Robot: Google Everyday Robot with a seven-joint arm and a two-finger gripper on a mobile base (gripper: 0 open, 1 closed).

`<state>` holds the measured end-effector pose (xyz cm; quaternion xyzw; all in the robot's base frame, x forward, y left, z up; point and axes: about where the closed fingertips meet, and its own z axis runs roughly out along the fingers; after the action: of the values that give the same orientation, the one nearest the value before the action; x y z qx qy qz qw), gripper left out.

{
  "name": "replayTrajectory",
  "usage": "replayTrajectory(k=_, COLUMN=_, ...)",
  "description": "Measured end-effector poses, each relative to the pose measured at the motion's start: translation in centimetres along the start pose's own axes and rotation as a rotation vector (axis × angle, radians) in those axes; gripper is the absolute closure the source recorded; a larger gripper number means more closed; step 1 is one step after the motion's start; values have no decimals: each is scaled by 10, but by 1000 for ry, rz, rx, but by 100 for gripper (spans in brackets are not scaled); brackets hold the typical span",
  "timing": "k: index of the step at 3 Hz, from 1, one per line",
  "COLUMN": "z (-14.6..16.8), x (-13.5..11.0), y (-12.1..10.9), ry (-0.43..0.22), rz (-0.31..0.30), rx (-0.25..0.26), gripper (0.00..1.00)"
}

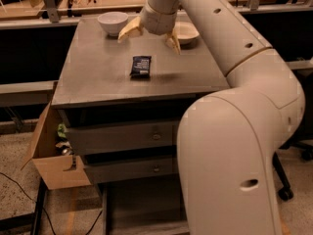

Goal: Place rxbar blueberry into bottom drawer

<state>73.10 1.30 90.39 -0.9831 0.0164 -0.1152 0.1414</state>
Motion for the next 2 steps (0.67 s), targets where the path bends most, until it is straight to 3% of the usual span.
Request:
replayTrajectory(k=1, z=27, x=4, y=-2, ry=-42, rz=-29, rx=-18, gripper=17)
replayTrajectory(k=2, z=51, x=7, y=-1, ry=-75, rz=-40, rx=-31, gripper=17)
